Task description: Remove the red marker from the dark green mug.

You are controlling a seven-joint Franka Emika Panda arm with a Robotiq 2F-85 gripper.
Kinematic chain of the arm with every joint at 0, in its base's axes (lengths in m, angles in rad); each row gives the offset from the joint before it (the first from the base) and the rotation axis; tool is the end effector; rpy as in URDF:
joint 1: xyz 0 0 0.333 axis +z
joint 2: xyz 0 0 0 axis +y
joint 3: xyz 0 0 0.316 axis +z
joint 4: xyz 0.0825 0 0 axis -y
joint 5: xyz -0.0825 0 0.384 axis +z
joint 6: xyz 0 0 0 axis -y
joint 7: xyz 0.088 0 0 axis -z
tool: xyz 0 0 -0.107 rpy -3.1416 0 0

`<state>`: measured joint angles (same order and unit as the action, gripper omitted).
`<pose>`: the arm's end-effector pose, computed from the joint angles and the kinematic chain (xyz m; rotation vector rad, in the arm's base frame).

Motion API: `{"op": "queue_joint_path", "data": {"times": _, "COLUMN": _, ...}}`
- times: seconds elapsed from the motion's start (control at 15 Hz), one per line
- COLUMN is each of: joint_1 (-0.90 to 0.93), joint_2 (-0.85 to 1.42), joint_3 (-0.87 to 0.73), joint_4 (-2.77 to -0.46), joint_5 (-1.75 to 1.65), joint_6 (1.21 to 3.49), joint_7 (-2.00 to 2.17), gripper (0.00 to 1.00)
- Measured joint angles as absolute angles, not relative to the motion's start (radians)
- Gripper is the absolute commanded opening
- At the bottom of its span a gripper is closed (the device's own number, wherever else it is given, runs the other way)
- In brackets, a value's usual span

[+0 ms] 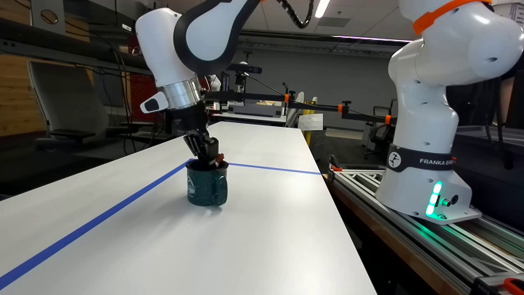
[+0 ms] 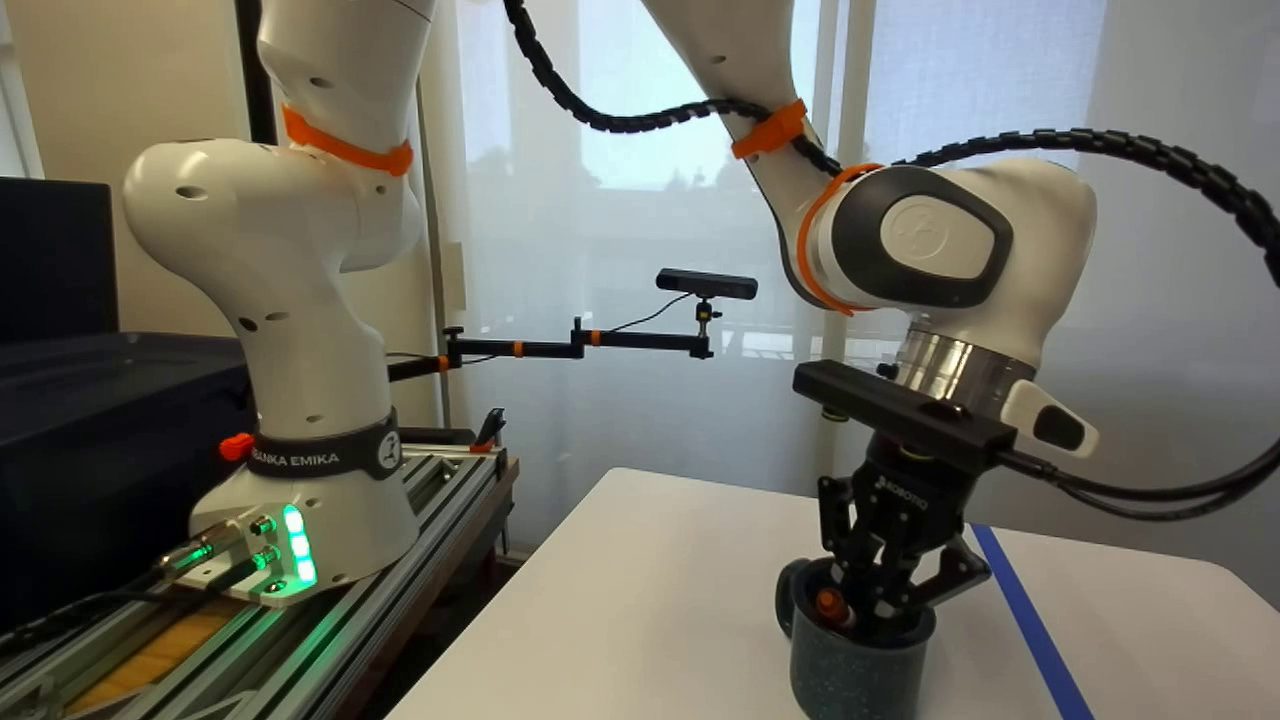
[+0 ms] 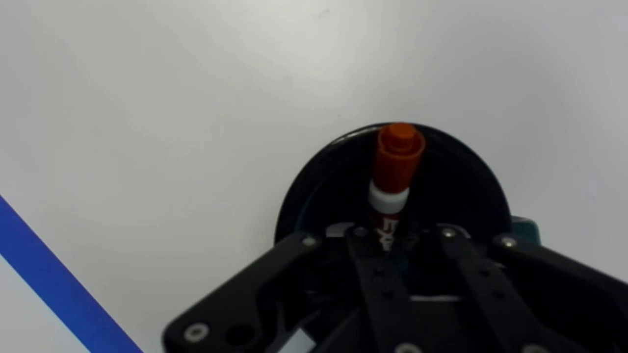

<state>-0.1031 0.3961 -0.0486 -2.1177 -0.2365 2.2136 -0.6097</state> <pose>0.5361 -0.0902 0.2031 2.8854 0.9399 -0.5318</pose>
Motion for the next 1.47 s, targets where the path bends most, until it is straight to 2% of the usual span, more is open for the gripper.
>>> {"op": "queue_joint_path", "data": {"times": 0.93, "joint_1": -0.151, "joint_2": 0.161, "joint_3": -0.107, "joint_4": -2.263, "joint_5": -0.235, "joint_6": 2.220, "joint_7": -0.542, "gripper": 0.05}}
{"op": "queue_joint_path", "data": {"times": 1.47, "joint_1": -0.171, "joint_2": 0.141, "joint_3": -0.179, "joint_4": -2.343, "joint_5": -0.290, "joint_6": 2.348, "joint_7": -0.297, "gripper": 0.05}}
